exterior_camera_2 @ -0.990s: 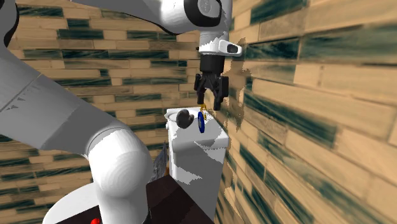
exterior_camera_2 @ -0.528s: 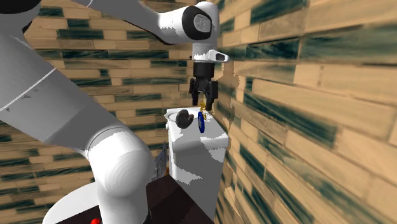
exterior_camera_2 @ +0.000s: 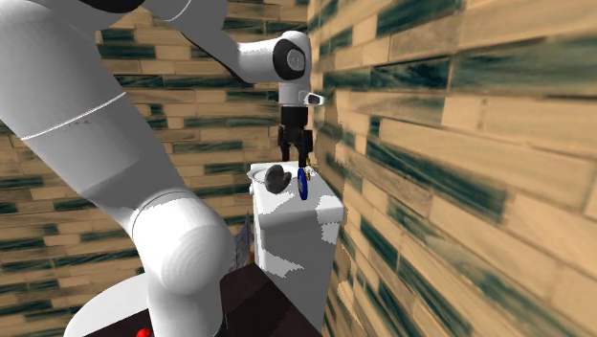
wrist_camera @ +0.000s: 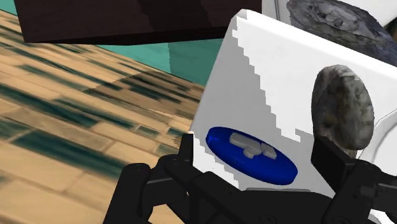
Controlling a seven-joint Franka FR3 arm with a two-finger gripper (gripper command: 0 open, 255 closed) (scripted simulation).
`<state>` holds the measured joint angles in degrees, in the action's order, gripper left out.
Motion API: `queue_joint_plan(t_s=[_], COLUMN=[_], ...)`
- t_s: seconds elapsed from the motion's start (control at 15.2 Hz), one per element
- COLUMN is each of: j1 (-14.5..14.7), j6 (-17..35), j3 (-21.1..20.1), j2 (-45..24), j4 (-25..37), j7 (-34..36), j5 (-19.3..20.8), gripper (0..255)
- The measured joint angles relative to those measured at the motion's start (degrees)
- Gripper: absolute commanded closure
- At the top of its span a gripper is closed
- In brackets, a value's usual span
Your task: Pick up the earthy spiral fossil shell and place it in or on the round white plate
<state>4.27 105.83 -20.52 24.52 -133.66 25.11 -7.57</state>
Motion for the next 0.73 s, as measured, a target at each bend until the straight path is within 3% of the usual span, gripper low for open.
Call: queue_joint_plan(t_s=[0.46,0.73], j1=[0.89,1.08], j6=[5.80,8.28], j3=[-7.84,-9.35], j2=[-12.82,-16.80], j4=[7.43,8.67], j7=[10.54,13.25], j5=[3.58,5.45], gripper=[0,0])
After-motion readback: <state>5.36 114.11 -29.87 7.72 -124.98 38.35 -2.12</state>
